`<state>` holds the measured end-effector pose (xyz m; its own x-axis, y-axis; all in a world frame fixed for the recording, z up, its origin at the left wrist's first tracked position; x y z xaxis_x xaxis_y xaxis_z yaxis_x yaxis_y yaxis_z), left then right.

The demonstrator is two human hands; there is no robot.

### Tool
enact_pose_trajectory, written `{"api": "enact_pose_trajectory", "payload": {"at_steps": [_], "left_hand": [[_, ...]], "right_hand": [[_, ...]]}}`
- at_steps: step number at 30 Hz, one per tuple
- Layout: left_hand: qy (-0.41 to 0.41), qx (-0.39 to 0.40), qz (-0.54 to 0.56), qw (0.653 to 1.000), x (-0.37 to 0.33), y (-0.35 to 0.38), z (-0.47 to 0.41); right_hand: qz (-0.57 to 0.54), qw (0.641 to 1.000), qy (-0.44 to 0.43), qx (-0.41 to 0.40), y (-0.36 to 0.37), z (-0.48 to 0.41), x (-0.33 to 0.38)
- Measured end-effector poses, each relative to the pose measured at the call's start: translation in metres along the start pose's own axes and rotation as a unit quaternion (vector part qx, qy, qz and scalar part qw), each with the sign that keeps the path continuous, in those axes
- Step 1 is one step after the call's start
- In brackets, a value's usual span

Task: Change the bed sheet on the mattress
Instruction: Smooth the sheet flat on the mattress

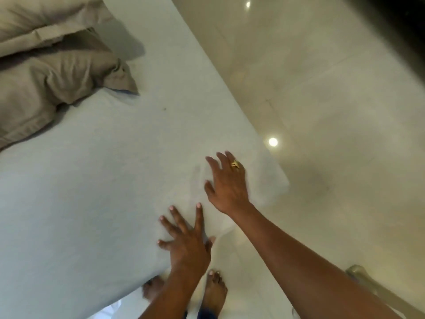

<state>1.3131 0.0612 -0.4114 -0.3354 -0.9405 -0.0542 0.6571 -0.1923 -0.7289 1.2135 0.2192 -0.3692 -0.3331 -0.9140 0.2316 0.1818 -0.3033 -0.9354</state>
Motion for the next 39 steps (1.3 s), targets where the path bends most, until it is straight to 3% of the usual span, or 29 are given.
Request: {"api": "enact_pose_trajectory", "payload": {"at_steps": [3, 5, 8, 12, 15, 19, 23, 27, 30, 33, 36, 37, 39], "left_hand": [[0.008, 0.046, -0.005, 0.999, -0.016, -0.015, 0.004], [0.034, 0.020, 0.003, 0.999, -0.005, -0.039, -0.007], [0.055, -0.115, 0.078, 0.989, 0.029, -0.092, -0.027], [0.018, -0.125, 0.113, 0.986, 0.046, -0.115, -0.068], [-0.033, -0.164, 0.126, 0.978, 0.053, -0.149, -0.099], [-0.086, -0.247, 0.167, 0.951, 0.079, -0.196, -0.134], [-0.144, -0.342, 0.190, 0.909, 0.121, -0.238, -0.150], [-0.213, -0.370, 0.186, 0.885, 0.172, -0.262, -0.190], [-0.258, -0.328, 0.205, 0.885, 0.198, -0.262, -0.240], [-0.284, -0.271, 0.223, 0.892, 0.176, -0.256, -0.296], [-0.286, -0.256, 0.211, 0.899, 0.099, -0.272, -0.328], [-0.276, -0.256, 0.208, 0.903, 0.069, -0.285, -0.340], [-0.245, -0.250, 0.200, 0.915, 0.016, -0.310, -0.359]], "right_hand": [[0.098, 0.988, -0.092, 0.082, 0.029, -0.029, -0.009], [0.144, 0.983, -0.054, 0.098, 0.038, -0.014, -0.048], [0.158, 0.978, 0.030, 0.136, 0.036, 0.015, -0.091], [0.202, 0.931, 0.104, 0.286, 0.020, 0.011, -0.078], [0.339, 0.868, -0.057, 0.358, 0.000, -0.040, -0.015], [0.240, 0.896, -0.259, 0.269, -0.029, -0.140, 0.088], [0.136, 0.915, -0.344, 0.160, -0.033, -0.218, 0.185], [0.124, 0.870, -0.448, 0.164, -0.001, -0.258, 0.229], [0.111, 0.844, -0.513, 0.113, 0.003, -0.316, 0.172], [0.109, 0.906, -0.408, 0.024, -0.039, -0.416, 0.077], [0.109, 0.964, -0.239, 0.049, -0.068, -0.494, 0.004], [0.103, 0.972, -0.208, 0.038, -0.077, -0.517, 0.000], [0.095, 0.968, -0.234, 0.003, -0.092, -0.544, 0.033]]}}
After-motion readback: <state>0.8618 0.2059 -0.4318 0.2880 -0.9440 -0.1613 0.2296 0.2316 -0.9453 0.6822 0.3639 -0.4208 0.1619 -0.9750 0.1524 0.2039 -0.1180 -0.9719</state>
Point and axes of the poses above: each hand's wrist, its own z-axis away from the middle knuckle, its own y-axis out of the palm, x = y × z, the point moved 10 cm from there along -z, towards the middle knuckle, and after that the axes turned 5 degrees about y, right-handed, at the moved point
